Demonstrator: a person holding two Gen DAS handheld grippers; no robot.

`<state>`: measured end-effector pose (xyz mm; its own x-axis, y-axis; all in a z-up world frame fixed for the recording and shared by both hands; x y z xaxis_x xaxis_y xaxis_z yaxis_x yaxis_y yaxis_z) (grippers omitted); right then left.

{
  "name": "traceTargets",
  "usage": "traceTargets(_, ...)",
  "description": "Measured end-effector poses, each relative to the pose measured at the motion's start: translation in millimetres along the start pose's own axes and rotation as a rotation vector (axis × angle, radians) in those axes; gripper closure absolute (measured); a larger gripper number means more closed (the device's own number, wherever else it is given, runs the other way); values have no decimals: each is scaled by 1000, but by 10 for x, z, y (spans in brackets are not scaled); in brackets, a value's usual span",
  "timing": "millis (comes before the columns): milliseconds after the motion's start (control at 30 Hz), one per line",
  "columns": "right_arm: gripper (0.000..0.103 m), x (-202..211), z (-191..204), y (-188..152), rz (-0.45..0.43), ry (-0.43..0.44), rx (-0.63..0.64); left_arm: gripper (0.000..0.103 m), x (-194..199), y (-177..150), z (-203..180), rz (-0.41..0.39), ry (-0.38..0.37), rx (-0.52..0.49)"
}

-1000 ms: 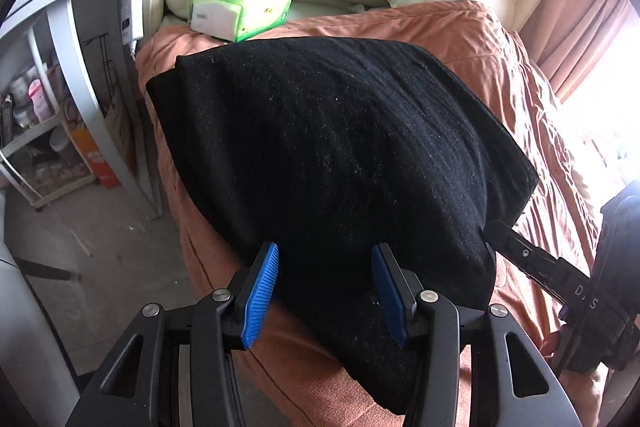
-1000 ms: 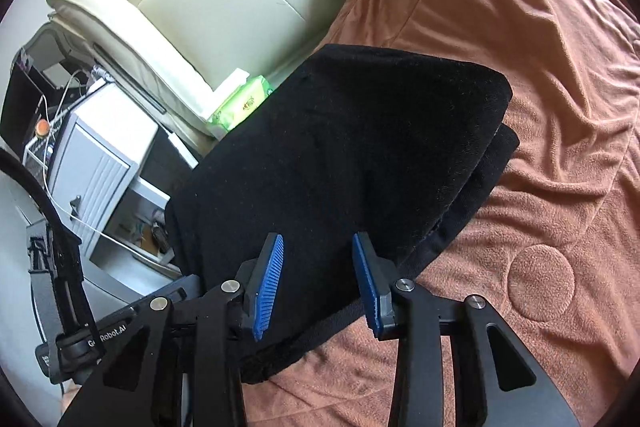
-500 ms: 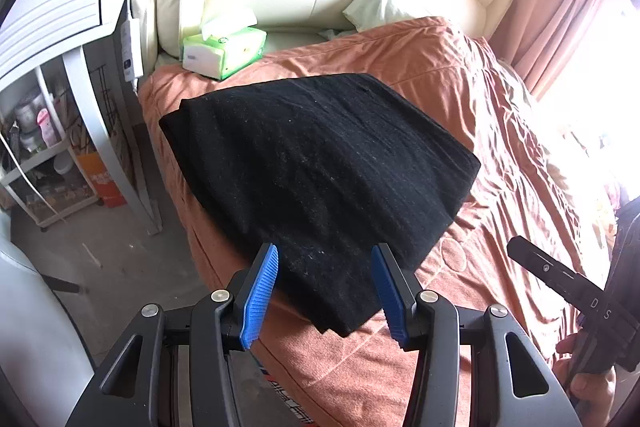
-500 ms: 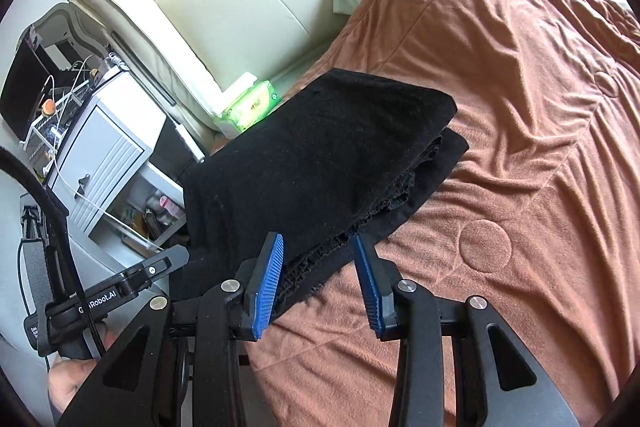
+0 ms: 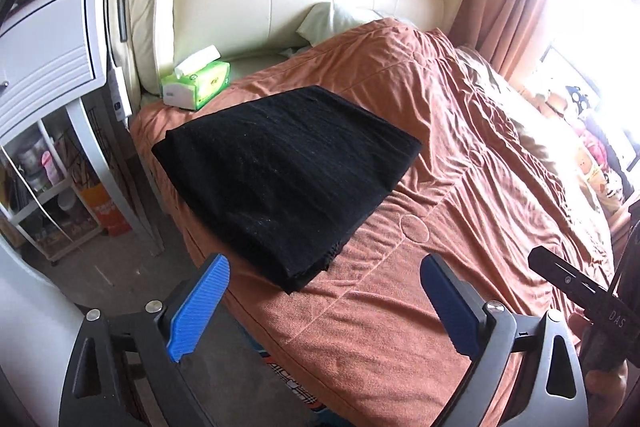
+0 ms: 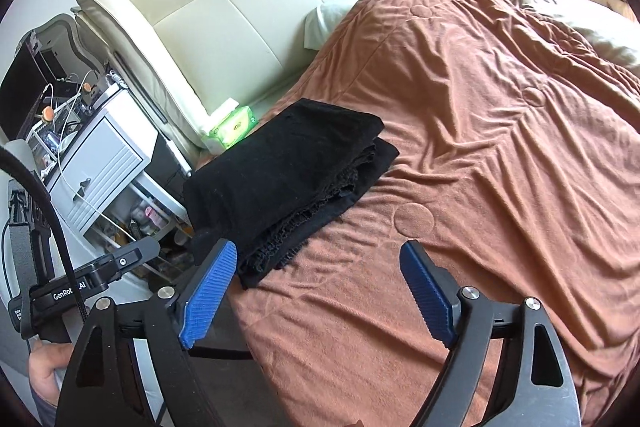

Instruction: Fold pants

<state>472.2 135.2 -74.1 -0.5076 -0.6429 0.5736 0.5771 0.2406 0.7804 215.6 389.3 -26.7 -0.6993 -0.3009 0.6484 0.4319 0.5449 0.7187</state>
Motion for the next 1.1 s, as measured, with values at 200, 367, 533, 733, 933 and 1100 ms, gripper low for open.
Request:
traceTargets(200, 7, 473, -16, -154, -32, -44, -9, 3, 257, -116, -232, -23, -29, -49)
traceTargets(367, 0, 897, -40, -257, -68, -85, -7, 1, 482, -218, -395, -55, -57, -74)
traceTargets(533, 0, 1331, -29, -396, -102, -145, 8, 0, 674, -346, -543, -72, -85, -98)
traceTargets(733, 0, 1833, 35, -604, -136, -189, 2, 0, 943, -561, -705, -81, -116, -150)
traceTargets(933, 0, 2337, 164, -882, -177, -247, 7, 0, 1303, -775, -832, -101, -152, -198)
traceTargets(1100, 0, 2748, 297, -1158, -208, -289, -2, 0, 1630, -988, -937, -118, -196, -244)
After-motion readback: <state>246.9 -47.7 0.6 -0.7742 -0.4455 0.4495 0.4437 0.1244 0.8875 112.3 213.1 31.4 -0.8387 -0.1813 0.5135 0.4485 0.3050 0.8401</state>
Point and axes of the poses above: each gripper's, at about its wrist camera, not at the fingertips, and x roughly against the way its jaws point, z to its left, y to its top, the point moved 3 cm from there along -x, roughly the way its jaws point, and after that the axes turned 8 degrees about -z, right-handed, at the moved point
